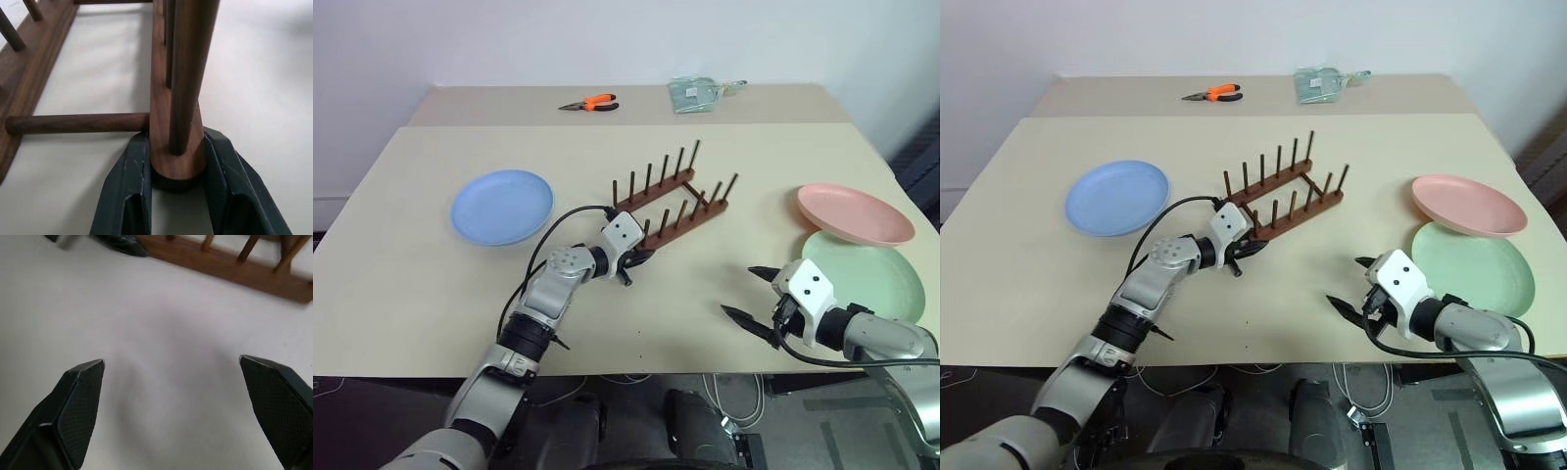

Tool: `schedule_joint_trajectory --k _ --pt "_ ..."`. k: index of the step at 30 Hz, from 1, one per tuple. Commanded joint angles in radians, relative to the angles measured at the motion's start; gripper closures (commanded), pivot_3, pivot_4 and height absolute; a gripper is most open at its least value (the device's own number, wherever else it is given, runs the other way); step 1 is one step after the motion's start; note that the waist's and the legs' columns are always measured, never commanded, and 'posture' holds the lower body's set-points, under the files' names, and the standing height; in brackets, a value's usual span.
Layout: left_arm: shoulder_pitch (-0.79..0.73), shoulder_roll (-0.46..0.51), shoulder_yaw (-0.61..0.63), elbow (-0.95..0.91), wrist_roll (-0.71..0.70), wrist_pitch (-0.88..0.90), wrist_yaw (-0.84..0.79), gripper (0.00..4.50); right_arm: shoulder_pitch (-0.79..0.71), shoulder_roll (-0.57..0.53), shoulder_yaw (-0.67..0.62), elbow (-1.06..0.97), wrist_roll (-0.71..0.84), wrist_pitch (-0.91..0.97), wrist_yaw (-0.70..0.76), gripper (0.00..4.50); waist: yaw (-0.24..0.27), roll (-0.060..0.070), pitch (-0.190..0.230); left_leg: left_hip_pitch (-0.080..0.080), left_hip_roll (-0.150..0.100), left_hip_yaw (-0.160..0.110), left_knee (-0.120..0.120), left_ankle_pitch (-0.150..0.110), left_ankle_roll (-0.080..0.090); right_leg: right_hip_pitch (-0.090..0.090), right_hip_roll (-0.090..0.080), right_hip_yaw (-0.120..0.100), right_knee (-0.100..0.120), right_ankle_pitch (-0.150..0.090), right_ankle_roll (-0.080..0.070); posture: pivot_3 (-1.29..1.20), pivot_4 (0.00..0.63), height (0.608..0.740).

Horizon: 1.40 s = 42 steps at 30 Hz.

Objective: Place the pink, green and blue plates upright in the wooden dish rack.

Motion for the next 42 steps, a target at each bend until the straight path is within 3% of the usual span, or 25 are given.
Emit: schedule_joint_trajectory --k 1,4,9,15,17,18,21,25,27,32,37,42 --pt "-0.031 0.072 -0.028 0.003 -0.067 -0.105 -0.253 3.72 0.002 -0.025 -0.046 -0.004 0.003 -0.020 0.022 0.00 0.000 0.000 0.000 0.000 0.000 0.000 0.000 0.000 0.000 0.000 0.000 0.000 0.000 0.000 -0.001 0.00 0.150 0.740" --pt "-0.078 0.119 -0.039 0.069 -0.071 -0.149 -0.373 3.72 0.007 -0.031 -0.051 0.000 0.006 -0.022 0.036 0.00 0.002 0.000 0.000 -0.001 0.000 0.000 0.000 0.000 0.000 0.000 0.000 0.000 -0.001 -0.001 -0.004 0.00 0.150 0.740" --pt "-0.138 0.094 -0.012 0.209 -0.073 -0.188 -0.392 3.72 0.034 -0.031 -0.063 -0.033 0.041 0.027 0.052 0.00 0.001 0.000 0.000 -0.001 0.000 0.000 0.001 -0.001 0.001 0.001 0.000 0.000 -0.001 -0.001 -0.001 0.00 0.150 0.740" --pt "-0.086 0.132 0.011 0.168 -0.032 -0.118 -0.305 0.84 0.065 -0.048 -0.097 -0.074 0.081 0.077 0.072 0.00 -0.001 0.000 0.000 0.000 0.000 0.000 0.001 -0.001 0.002 0.000 0.000 0.000 0.000 0.000 0.001 0.00 0.150 0.740" --pt "-0.020 0.175 0.039 0.073 -0.048 -0.049 -0.279 0.84 0.065 -0.045 -0.085 -0.077 0.065 0.065 0.067 0.00 -0.006 0.000 0.000 0.000 0.000 0.000 0.000 -0.001 0.002 0.000 0.000 0.000 0.000 0.000 0.001 0.00 0.150 0.740" --pt "0.023 0.193 0.061 0.002 -0.078 0.015 -0.274 1.00 0.057 -0.041 -0.070 -0.070 0.052 0.061 0.059 0.25 -0.009 0.000 0.000 0.001 0.001 0.000 0.000 -0.002 0.003 0.000 0.000 0.000 0.000 0.000 0.001 0.00 0.150 0.740" --pt "0.146 0.229 0.098 -0.228 -0.175 0.183 -0.280 2.26 0.038 -0.030 -0.024 -0.037 0.018 0.050 0.042 1.31 -0.017 0.001 -0.001 0.001 0.001 0.000 0.000 -0.002 0.003 0.000 0.000 0.000 0.001 0.000 0.001 0.00 0.150 0.740" --pt "0.294 0.193 0.061 -0.508 -0.168 0.285 -0.147 4.37 -0.023 -0.001 0.054 0.044 -0.051 0.009 -0.002 3.39 -0.013 0.002 -0.001 0.001 0.001 0.000 0.000 -0.002 0.003 0.000 -0.001 0.001 0.001 -0.001 0.000 0.00 0.150 0.740" --pt "0.324 0.135 0.034 -0.544 -0.109 0.299 -0.028 4.43 -0.057 0.008 0.088 0.094 -0.101 -0.020 -0.033 4.45 0.003 0.002 -0.001 0.000 0.000 0.000 0.002 -0.002 0.003 0.001 -0.001 0.002 0.000 -0.003 -0.002 0.00 0.150 0.740" --pt "0.310 0.012 -0.032 -0.454 0.092 0.318 0.275 4.43 -0.184 0.066 0.174 0.255 -0.236 -0.093 -0.140 4.49 0.013 0.001 -0.002 0.001 -0.001 0.000 0.003 -0.002 0.003 0.003 -0.001 0.002 -0.001 -0.003 -0.002 0.00 0.150 0.740" --pt "0.250 -0.075 0.023 -0.361 0.104 0.351 0.422 4.43 -0.281 0.118 0.221 0.362 -0.314 -0.117 -0.206 4.49 0.010 0.002 -0.002 0.002 -0.001 0.000 0.003 -0.002 0.003 0.003 -0.001 0.002 0.001 -0.002 0.000 0.00 0.150 0.740" --pt "0.207 -0.069 0.040 -0.301 0.089 0.326 0.440 4.43 -0.369 0.166 0.243 0.472 -0.368 -0.177 -0.260 4.49 -0.005 0.003 -0.003 0.003 -0.001 0.000 0.003 -0.002 0.003 0.003 0.000 0.002 0.002 -0.001 0.001 0.00 0.150 0.740"
